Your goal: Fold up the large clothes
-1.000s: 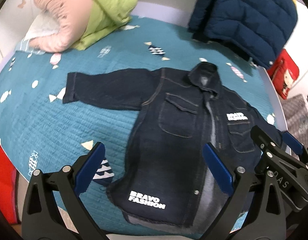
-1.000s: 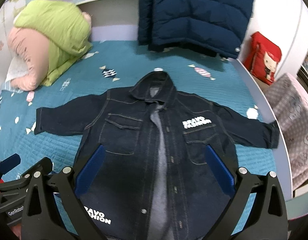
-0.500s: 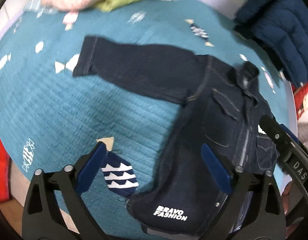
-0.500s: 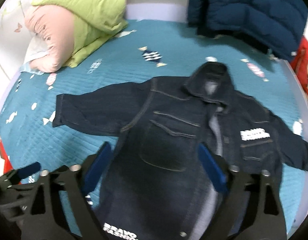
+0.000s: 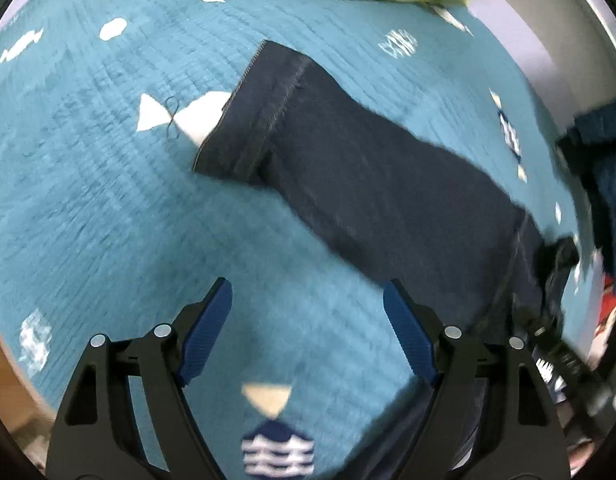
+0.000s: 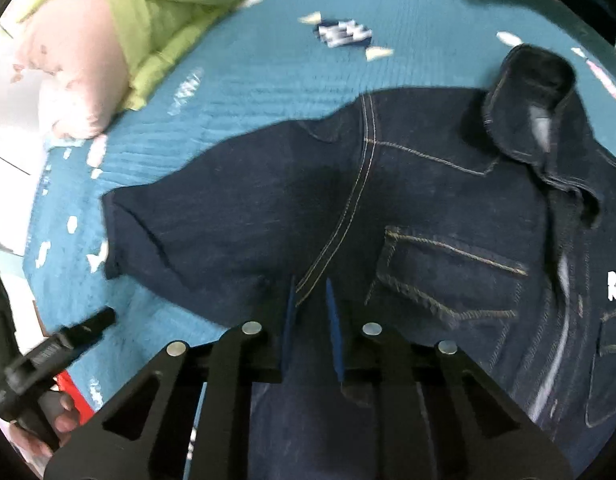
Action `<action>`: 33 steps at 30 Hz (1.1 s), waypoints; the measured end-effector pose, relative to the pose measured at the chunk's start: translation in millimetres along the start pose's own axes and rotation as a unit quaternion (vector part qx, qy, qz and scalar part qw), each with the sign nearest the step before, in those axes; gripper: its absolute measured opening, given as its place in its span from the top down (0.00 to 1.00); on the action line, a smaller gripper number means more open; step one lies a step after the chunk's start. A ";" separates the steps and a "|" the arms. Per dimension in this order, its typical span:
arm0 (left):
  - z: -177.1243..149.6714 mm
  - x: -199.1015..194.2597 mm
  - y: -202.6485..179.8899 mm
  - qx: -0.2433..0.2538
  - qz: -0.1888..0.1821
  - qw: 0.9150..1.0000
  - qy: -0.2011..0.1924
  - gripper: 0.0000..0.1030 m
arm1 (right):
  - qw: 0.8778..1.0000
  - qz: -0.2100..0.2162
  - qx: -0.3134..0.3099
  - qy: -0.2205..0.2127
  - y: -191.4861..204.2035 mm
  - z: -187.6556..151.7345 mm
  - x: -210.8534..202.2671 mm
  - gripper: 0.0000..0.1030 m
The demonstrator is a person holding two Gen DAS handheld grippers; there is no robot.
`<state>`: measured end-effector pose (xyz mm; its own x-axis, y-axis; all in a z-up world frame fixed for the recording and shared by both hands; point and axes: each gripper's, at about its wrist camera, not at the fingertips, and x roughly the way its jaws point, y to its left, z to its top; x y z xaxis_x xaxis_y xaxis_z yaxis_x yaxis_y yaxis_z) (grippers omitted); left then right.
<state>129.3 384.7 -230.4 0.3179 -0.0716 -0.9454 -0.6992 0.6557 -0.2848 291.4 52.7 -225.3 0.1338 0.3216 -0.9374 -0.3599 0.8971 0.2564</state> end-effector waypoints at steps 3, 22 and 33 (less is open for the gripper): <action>20.6 15.3 12.0 -0.032 -0.006 0.999 -0.004 0.23 | 1.000 -0.007 -0.005 0.025 -1.1 9.3 30.6 0.85; 52.7 -28.1 -4.4 -0.077 -0.127 0.979 -0.138 0.83 | 0.999 0.016 0.032 0.030 -21.6 10.5 50.0 0.87; -16.8 -135.2 -200.4 0.172 -0.165 0.943 -0.232 0.84 | 0.983 0.148 0.102 -0.031 -69.9 -11.1 4.5 0.87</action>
<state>215.7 250.4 -48.2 0.7842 -0.0303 -0.6198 -0.2893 0.8658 -0.4084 306.9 -11.9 -250.1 0.1099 0.5897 -0.8001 -0.2004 0.8016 0.5633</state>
